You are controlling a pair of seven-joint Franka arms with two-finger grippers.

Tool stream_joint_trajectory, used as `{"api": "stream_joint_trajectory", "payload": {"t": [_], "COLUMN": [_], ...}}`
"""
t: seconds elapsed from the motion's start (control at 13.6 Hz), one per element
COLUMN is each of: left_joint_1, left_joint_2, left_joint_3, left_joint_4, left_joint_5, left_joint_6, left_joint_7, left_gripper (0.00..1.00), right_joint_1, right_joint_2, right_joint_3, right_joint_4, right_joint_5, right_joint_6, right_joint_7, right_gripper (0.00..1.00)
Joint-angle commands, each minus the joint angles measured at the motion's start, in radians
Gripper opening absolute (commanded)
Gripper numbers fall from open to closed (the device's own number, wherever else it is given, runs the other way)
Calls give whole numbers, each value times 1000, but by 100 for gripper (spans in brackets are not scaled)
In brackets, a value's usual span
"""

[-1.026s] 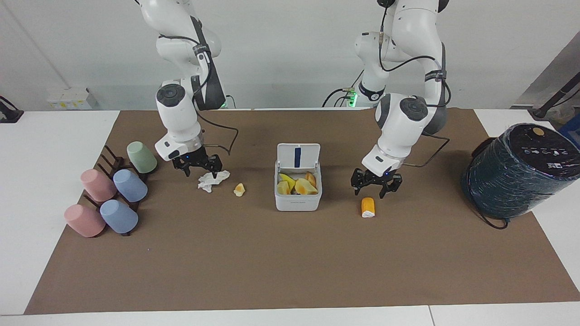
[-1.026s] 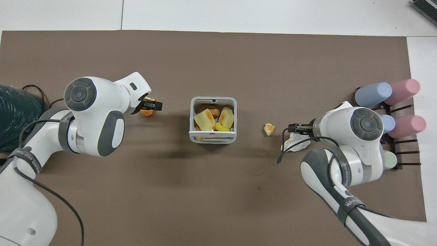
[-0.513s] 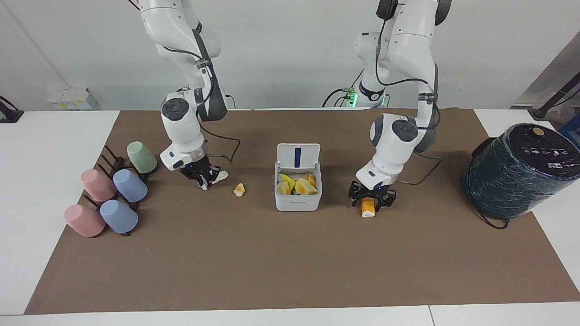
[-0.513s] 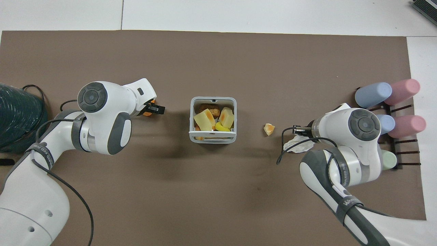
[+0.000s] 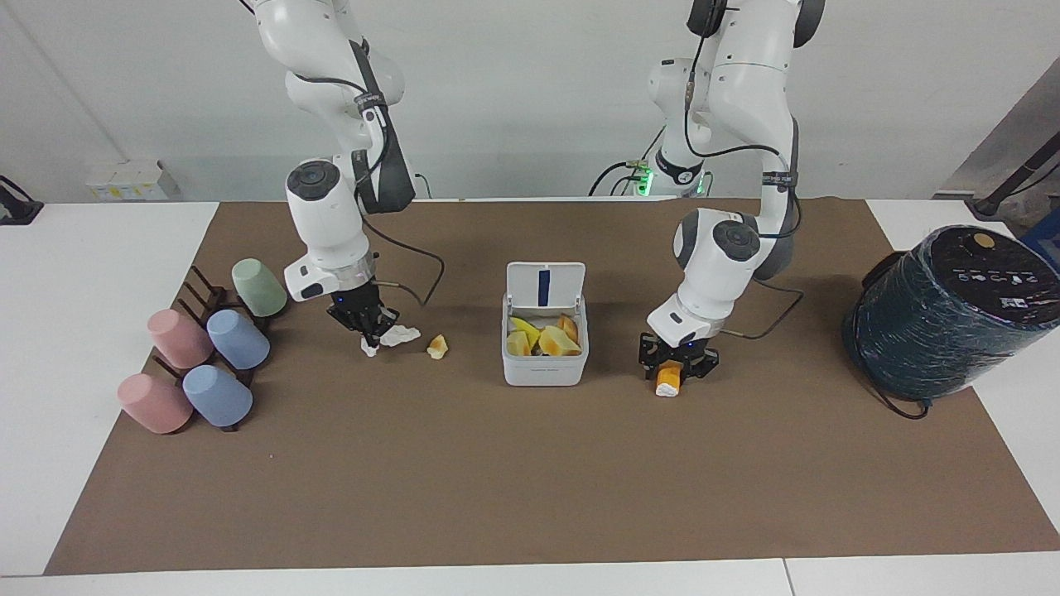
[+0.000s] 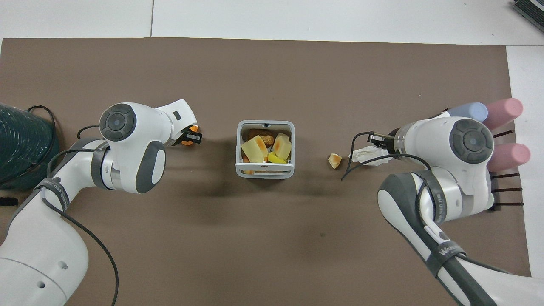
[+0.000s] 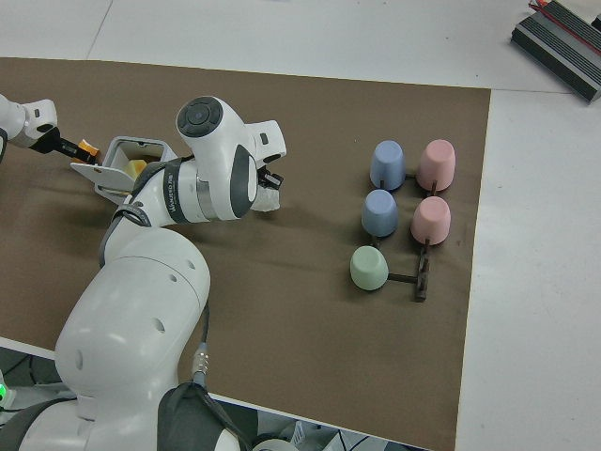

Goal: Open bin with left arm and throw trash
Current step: 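Grasp the crumpled white paper with the right gripper and lift it, then drop the paper into the bin with the right gripper while the left gripper withdraws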

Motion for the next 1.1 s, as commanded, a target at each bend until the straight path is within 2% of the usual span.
{"api": "stream_joint_trajectory", "payload": {"t": [0.0, 0.15, 0.29, 0.59, 0.73, 0.95, 1.03], "left_joint_1": [-9, -15, -35, -104, -157, -254, -266], "left_joint_2": [-9, -4, -4, -13, -18, -21, -27], "left_joint_3": [3, 3, 2, -5, -8, -8, -8], "left_joint_4": [4, 71, 186, 421, 449, 412, 397], "left_joint_5": [-6, -6, -6, -12, -11, -6, -6], "left_joint_6": [-13, -72, -205, -480, -504, -432, -426], "left_joint_7": [-38, -96, -169, -359, -464, -584, -584], "left_gripper": [1, 0, 0, 0, 0, 0, 13], "right_joint_1": [6, 34, 57, 135, 173, 236, 248], "right_joint_2": [31, 55, 68, 153, 170, 181, 181], "right_joint_3": [8, 8, 8, 8, 8, 8, 8], "right_joint_4": [138, 195, 241, 366, 388, 387, 381], "right_joint_5": [78, 119, 150, 179, 178, 172, 172], "right_joint_6": [-100, -99, -82, -73, -67, -33, -35], "right_joint_7": [58, 105, 156, 293, 330, 411, 416], "right_gripper": [0, 0, 0, 0, 0, 0, 0]}}
